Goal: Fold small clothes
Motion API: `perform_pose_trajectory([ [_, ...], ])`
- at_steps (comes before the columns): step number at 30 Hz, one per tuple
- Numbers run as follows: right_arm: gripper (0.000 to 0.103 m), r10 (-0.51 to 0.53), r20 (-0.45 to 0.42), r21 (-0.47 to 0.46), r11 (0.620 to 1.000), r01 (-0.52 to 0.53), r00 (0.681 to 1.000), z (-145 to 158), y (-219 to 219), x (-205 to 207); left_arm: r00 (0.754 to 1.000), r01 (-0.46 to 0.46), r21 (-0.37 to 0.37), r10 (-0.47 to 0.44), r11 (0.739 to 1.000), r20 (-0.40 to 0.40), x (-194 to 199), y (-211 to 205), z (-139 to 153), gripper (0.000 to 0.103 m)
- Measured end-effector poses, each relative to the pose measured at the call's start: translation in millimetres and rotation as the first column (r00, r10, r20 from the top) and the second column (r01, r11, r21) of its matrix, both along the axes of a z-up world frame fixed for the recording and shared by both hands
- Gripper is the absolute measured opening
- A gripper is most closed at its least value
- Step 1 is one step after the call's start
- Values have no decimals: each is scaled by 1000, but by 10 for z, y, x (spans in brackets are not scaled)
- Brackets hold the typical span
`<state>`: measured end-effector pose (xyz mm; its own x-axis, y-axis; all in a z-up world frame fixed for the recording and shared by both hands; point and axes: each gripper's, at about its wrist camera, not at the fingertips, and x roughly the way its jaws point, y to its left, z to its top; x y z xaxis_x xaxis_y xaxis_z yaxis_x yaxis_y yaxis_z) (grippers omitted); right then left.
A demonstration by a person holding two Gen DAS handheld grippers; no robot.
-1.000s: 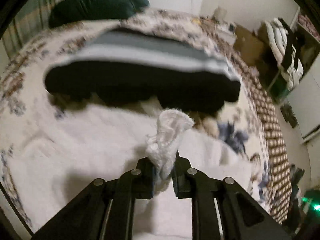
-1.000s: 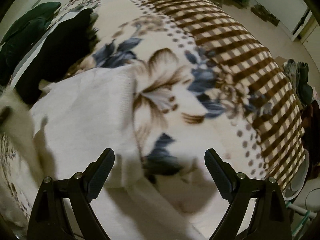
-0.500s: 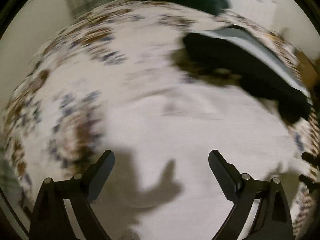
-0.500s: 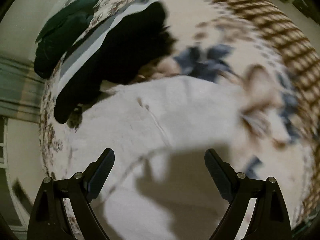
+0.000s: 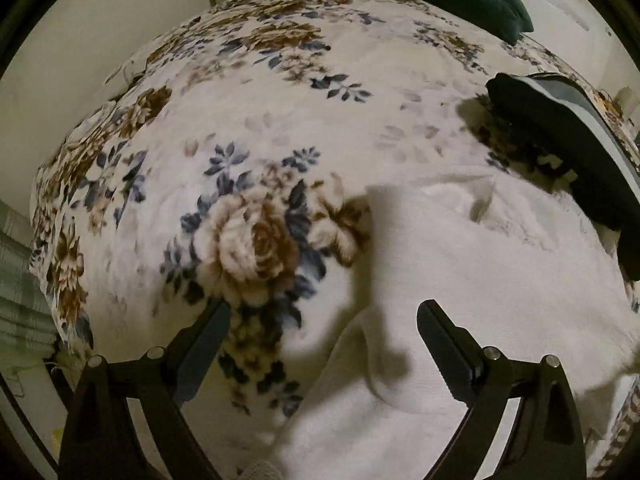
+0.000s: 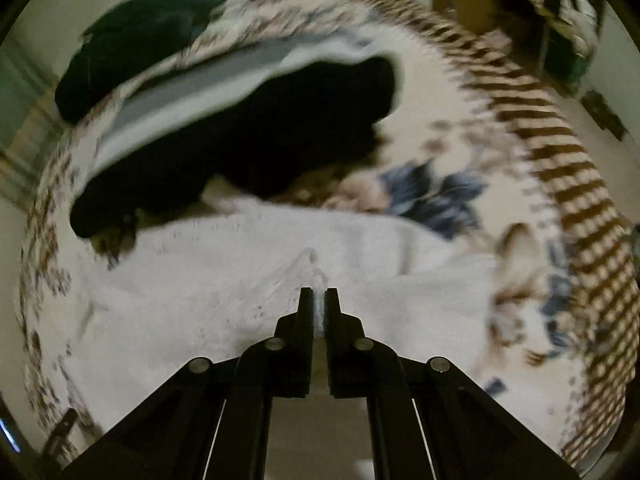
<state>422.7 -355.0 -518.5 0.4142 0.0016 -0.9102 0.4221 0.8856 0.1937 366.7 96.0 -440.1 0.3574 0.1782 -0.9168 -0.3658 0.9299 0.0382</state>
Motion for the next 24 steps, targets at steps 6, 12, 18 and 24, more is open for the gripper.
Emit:
perform_pose_trajectory([
  [6, 5, -181, -32, -19, 983, 180, 983, 84, -769, -394, 998, 50, -24, -49, 998, 26, 211, -157, 2, 96],
  [12, 5, -261, -121, 19, 964, 265, 958, -265, -1168, -652, 985, 168, 9, -168, 986, 21, 626, -537, -174, 96],
  [18, 5, -279, -114, 80, 954, 289, 954, -398, -1287, -794, 971, 239, 101, -239, 966, -9, 1086, -717, -395, 96],
  [24, 8, -217, -198, 231, 938, 260, 956, -656, -1353, -833, 962, 267, 119, -257, 956, -94, 1380, -633, -649, 96],
])
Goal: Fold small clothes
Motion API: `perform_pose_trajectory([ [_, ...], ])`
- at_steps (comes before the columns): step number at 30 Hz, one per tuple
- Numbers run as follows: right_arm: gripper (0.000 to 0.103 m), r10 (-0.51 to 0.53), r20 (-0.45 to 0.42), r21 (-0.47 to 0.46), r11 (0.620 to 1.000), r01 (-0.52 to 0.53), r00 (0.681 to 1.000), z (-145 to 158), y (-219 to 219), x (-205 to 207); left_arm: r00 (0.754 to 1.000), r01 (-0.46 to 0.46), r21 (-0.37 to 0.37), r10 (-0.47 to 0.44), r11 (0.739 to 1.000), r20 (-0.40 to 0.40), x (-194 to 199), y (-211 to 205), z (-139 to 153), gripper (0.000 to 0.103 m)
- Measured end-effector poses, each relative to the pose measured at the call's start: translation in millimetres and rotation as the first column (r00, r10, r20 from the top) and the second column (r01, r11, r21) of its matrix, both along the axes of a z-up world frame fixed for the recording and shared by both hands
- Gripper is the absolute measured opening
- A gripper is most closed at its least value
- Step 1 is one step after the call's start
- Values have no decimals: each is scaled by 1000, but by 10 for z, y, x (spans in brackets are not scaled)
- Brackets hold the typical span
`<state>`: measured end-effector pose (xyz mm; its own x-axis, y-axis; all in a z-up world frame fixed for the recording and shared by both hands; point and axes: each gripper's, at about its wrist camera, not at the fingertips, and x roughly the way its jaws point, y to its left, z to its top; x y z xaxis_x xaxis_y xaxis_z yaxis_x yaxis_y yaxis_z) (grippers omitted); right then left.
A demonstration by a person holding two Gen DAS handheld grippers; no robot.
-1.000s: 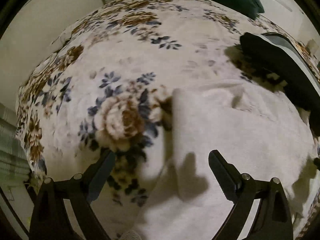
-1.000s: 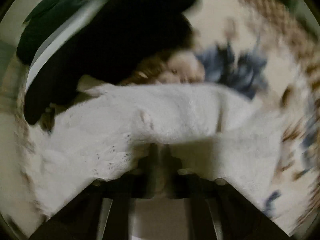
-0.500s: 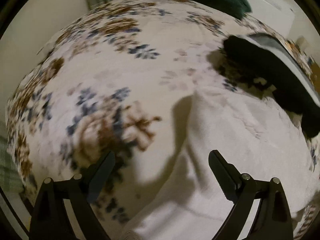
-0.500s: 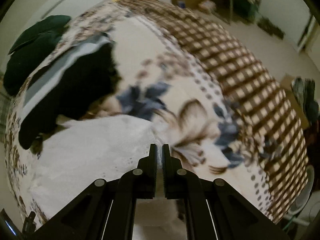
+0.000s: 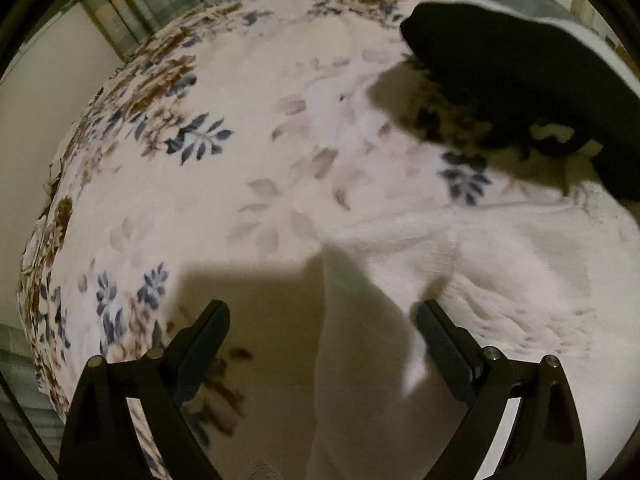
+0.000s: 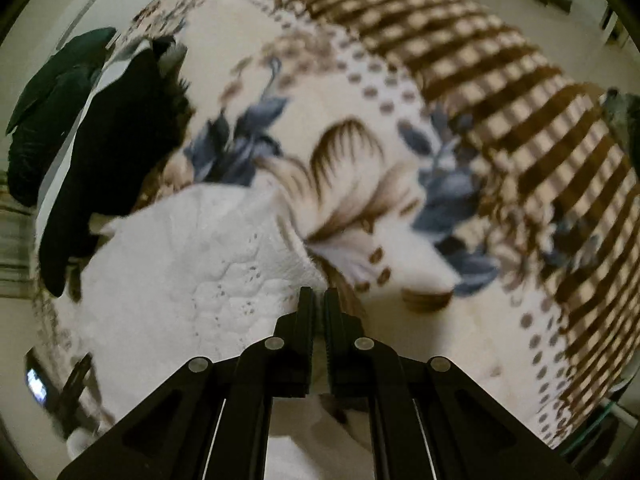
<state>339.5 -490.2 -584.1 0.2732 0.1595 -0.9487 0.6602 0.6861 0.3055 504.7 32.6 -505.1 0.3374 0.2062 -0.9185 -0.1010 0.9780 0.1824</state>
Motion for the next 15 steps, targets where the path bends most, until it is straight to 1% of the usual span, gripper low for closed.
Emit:
perform_pose_trajectory([
  [1, 11, 0, -5, 12, 1000, 0, 1000, 4, -9, -27, 1000, 7, -5, -7, 1000, 4, -14, 25, 34, 96],
  [3, 22, 8, 6, 42, 999, -8, 1000, 49, -11, -99, 999, 23, -12, -23, 1000, 26, -88, 40, 130, 96],
  [4, 42, 12, 19, 55, 998, -13, 1000, 84, 0, -152, 999, 30, -23, -29, 999, 36, -170, 51, 205, 96],
  [5, 56, 21, 24, 50, 999, -22, 999, 125, 30, -216, 999, 31, -32, -30, 999, 44, -230, 59, 258, 96],
  [6, 57, 33, 29, 42, 999, -34, 999, 160, 53, -271, 998, 32, -43, -30, 999, 54, -320, 58, 324, 96],
  [8, 58, 110, 25, 16, 994, -110, 994, 204, 221, -374, 997, 40, -58, -36, 997, 65, -510, 37, 433, 96],
  [10, 58, 236, -28, -19, 971, -237, 971, 150, 486, -417, 997, 47, -68, -42, 997, 66, -676, -11, 499, 96],
  [11, 58, 312, -60, -46, 948, -315, 948, 86, 654, -421, 997, 55, -71, -50, 996, 62, -757, -48, 517, 96],
  [12, 58, 351, -92, -65, 932, -357, 932, 34, 744, -402, 997, 64, -69, -60, 996, 58, -813, -85, 523, 96],
  [13, 58, 401, -141, -86, 906, -415, 905, -74, 875, -378, 996, 72, -64, -69, 995, 56, -858, -121, 524, 96],
  [14, 57, 415, -160, -98, 896, -433, 896, -142, 930, -363, 995, 86, -57, -84, 995, 52, -909, -178, 499, 96],
  [15, 57, 408, -171, -121, 895, -430, 897, -219, 961, -344, 995, 93, -51, -91, 994, 44, -910, -199, 478, 96],
])
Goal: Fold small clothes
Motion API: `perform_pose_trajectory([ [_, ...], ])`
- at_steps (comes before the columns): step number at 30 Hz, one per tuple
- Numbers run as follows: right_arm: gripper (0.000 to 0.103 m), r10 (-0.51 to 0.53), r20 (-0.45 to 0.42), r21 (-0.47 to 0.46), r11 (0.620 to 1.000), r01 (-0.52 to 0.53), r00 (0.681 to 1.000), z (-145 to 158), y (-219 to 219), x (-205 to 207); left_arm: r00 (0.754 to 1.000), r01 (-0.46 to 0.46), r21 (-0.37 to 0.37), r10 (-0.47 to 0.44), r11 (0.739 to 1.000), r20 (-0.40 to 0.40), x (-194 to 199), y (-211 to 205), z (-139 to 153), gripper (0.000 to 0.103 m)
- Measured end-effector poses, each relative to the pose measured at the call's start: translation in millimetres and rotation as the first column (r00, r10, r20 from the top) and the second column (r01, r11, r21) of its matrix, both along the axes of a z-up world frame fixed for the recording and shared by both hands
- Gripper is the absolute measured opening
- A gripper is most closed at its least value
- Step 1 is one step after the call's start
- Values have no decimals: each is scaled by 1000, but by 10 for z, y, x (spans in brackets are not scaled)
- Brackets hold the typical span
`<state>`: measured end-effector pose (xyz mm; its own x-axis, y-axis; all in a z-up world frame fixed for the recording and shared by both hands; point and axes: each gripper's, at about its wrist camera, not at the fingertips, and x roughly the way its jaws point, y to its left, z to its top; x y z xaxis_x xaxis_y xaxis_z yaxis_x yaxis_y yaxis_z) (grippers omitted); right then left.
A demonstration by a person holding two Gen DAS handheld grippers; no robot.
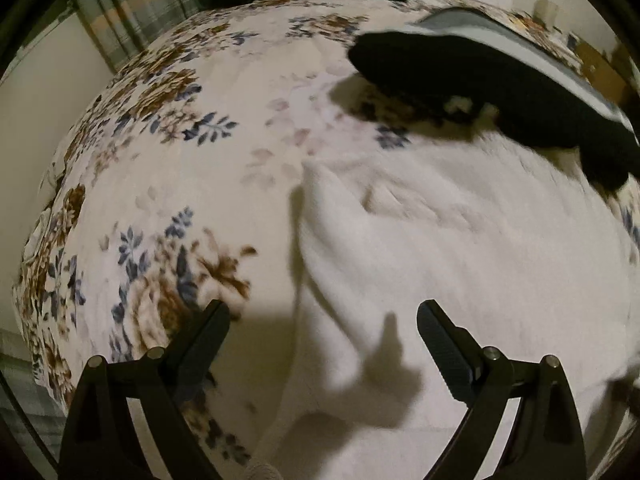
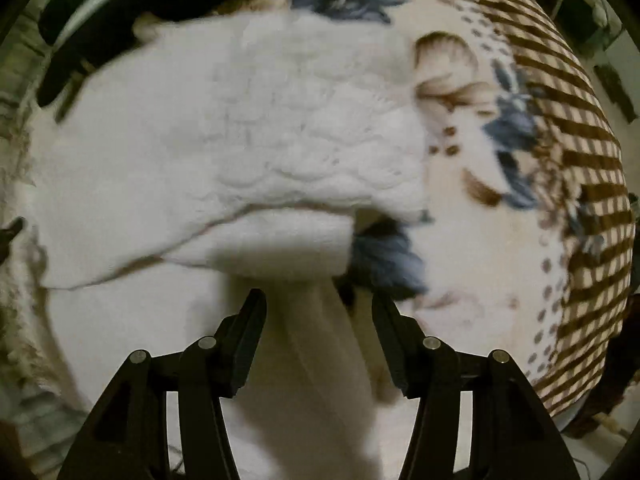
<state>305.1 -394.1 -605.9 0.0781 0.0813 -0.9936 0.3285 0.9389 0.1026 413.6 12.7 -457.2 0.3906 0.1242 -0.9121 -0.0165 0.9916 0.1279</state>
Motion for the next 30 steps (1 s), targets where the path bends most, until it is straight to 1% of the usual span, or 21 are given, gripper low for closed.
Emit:
perform_pose_trajectory([
  [1, 46, -3, 13, -28, 1000, 3, 1000, -28, 1, 14, 1000, 4, 10, -4, 1000, -14, -3, -30, -51, 96],
  [2, 29, -12, 30, -81, 997, 14, 999, -27, -20, 21, 1000, 3, 10, -3, 1000, -21, 4, -27, -80, 96],
  [3, 27, -50, 44, -152, 987, 57, 998, -25, -105, 22, 1000, -2, 11, 2, 1000, -25, 10, -23, -106, 96],
  [4, 27, -144, 48, -160, 976, 150, 988, -47, -289, -10, 1000, -6, 16, 7, 1000, -29, 25, -12, -125, 96],
  [6, 27, -312, 26, -80, 946, 313, 950, -143, -601, -117, 999, -21, 16, 21, 1000, -26, 54, 36, -129, 96],
  [7, 27, -327, 17, -65, 943, 328, 945, -175, -634, -136, 999, -30, 11, 30, 999, -24, 56, 62, -117, 96],
  [9, 28, -264, 7, -101, 959, 264, 964, -130, -513, -83, 999, -48, 1, 48, 999, -15, 42, 125, -68, 96],
  [10, 32, -251, -1, -111, 962, 250, 968, -92, -473, -74, 998, -55, -1, 55, 998, -9, 24, 155, -41, 96],
  [11, 45, -261, -16, -113, 960, 258, 965, -23, -460, -91, 998, -64, -4, 64, 998, -7, 2, 189, -14, 96],
  [12, 48, -282, -26, -111, 954, 278, 959, 17, -460, -90, 998, -70, -9, 70, 998, -9, -10, 220, 2, 96],
  [14, 48, -390, 6, -44, 920, 390, 921, 247, -543, -227, 996, -83, -23, 83, 996, -14, -49, 272, 23, 96],
  [16, 49, -455, 40, 51, 890, 453, 890, 410, -557, -340, 996, -85, -23, 84, 996, -25, -55, 288, 14, 96],
  [19, 49, -511, 87, 216, 848, 485, 855, 537, -509, -351, 996, -84, -14, 84, 996, -33, -9, 282, -37, 96],
  [21, 49, -515, 104, 242, 843, 481, 851, 531, -448, -197, 997, -75, -10, 75, 997, -34, 40, 251, -67, 96],
  [23, 49, -524, 149, 218, 844, 489, 838, 504, -468, 9, 998, -55, 2, 55, 998, -19, 104, 197, -91, 96],
  [24, 49, -514, 159, 198, 853, 483, 843, 475, -418, 103, 999, -48, 12, 48, 999, -16, 132, 172, -116, 96],
  [25, 49, -487, 160, 161, 871, 464, 858, 424, -416, 233, 999, -43, 19, 44, 999, -15, 162, 152, -154, 96],
  [26, 44, -464, 151, 124, 885, 449, 873, 365, -397, 333, 999, -43, 23, 44, 999, -20, 186, 139, -191, 96],
  [28, 19, -374, 106, 26, 927, 373, 922, 201, -314, 546, 998, -48, 16, 49, 999, -40, 243, 118, -280, 96],
  [29, 17, -305, 94, -35, 950, 309, 948, 173, -224, 613, 998, -52, 13, 53, 999, -46, 272, 114, -319, 96],
  [30, 15, -255, 95, -86, 961, 263, 962, 187, -188, 660, 997, -53, 12, 54, 999, -48, 294, 105, -352, 96],
])
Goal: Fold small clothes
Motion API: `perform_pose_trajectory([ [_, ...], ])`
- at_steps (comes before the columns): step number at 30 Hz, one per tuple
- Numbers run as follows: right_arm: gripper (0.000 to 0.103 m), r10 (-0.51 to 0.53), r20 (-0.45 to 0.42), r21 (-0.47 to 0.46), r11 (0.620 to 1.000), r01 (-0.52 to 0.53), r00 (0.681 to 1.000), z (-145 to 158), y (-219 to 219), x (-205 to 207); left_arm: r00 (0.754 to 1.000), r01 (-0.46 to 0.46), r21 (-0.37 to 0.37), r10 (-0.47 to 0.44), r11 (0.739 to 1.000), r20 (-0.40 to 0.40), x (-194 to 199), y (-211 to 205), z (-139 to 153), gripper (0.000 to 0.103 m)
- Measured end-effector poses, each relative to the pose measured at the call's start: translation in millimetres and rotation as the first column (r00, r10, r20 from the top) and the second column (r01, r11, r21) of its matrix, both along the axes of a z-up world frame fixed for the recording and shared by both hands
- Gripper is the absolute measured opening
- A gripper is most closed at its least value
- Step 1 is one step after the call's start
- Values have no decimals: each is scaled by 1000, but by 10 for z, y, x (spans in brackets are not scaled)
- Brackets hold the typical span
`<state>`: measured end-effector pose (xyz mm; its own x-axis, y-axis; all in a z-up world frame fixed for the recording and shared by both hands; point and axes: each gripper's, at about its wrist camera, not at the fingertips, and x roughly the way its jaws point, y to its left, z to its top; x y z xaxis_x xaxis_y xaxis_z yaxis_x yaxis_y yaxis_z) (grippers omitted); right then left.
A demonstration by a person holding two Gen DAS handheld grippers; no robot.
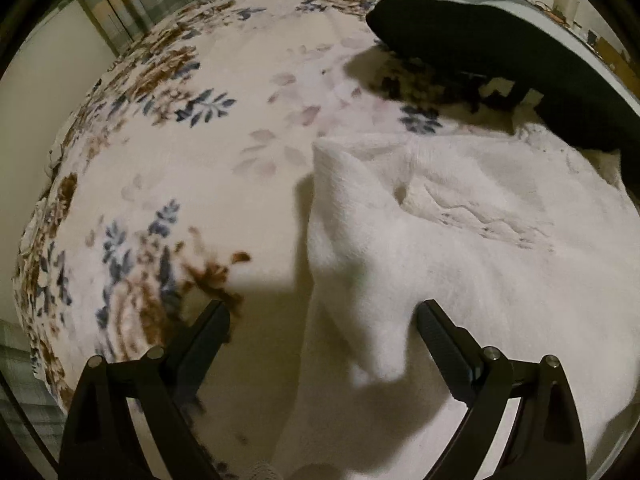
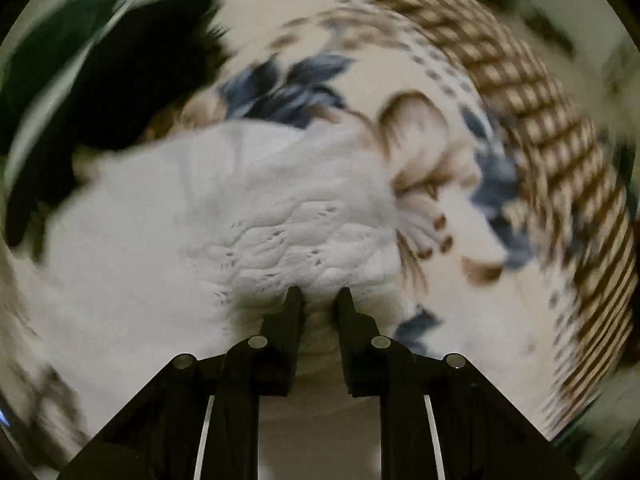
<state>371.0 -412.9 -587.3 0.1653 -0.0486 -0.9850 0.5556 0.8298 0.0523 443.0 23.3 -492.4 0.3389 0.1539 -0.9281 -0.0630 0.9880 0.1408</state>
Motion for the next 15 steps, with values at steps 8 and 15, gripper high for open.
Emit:
perform_pose_trajectory([
  [8, 16, 98, -66, 9, 995, -97, 993, -56, -81, -138, 999, 23, -21, -24, 1000, -49, 38, 7, -91, 99],
  [15, 56, 52, 19, 173, 983, -54, 998, 437, -145, -760, 996, 58, -150, -68, 987, -61, -904, 170, 242, 99],
])
